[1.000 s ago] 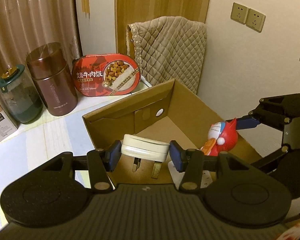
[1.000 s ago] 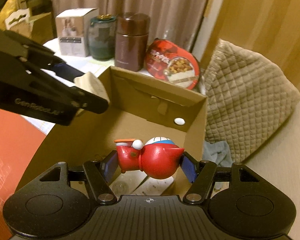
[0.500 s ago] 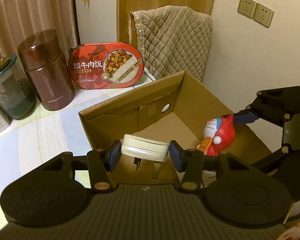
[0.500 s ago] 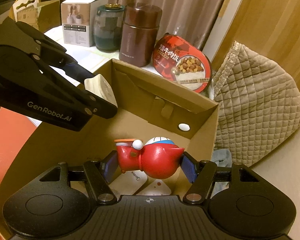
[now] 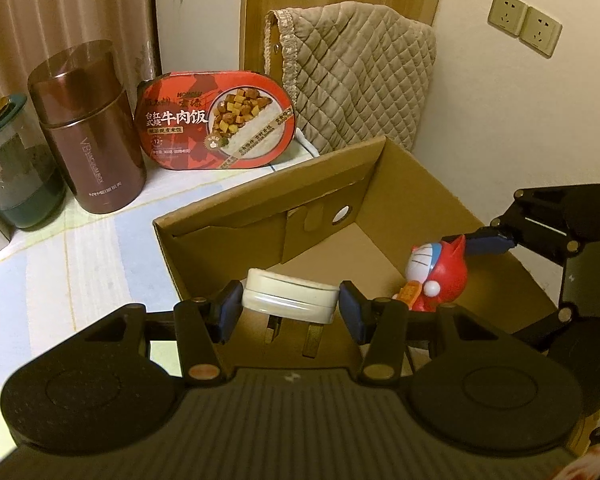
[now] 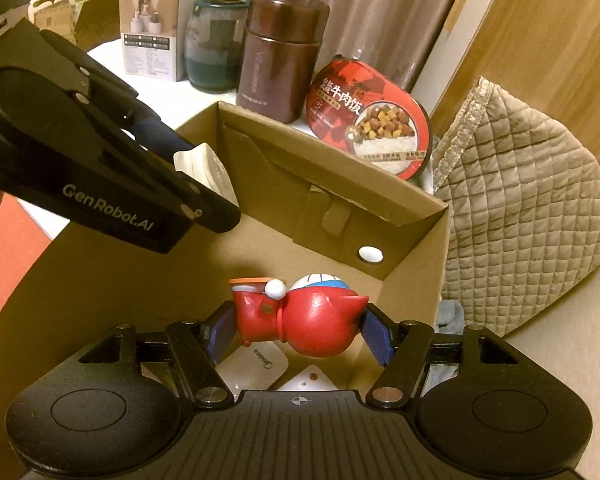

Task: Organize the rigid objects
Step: 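Lower both tools into the box and open the left tool to drop the plug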

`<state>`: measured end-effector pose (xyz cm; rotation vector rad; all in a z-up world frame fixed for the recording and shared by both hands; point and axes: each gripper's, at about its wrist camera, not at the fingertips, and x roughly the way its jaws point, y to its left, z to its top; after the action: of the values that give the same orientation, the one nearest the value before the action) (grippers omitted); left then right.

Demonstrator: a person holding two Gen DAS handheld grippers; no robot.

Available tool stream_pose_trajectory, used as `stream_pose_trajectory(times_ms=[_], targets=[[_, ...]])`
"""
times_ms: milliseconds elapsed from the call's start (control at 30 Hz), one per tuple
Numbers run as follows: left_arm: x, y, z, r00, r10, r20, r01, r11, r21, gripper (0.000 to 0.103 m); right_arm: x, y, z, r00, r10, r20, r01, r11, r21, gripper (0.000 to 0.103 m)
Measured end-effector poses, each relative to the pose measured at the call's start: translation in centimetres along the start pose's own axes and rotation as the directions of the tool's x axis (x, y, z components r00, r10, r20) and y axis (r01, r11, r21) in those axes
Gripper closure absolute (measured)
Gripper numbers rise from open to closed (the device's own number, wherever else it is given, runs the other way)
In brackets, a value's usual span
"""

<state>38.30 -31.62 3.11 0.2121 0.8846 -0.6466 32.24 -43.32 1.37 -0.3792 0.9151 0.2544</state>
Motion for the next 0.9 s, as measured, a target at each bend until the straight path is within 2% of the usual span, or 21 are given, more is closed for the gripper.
stream_pose_trajectory(times_ms=[900], targets=[[1.7, 0.2, -0.2, 1.0, 0.015, -0.023, -0.015, 1.0, -0.01, 0.056, 1.8, -0.5, 0.0, 1.0, -0.001, -0.007, 0.001, 1.0, 0.021, 0.039]])
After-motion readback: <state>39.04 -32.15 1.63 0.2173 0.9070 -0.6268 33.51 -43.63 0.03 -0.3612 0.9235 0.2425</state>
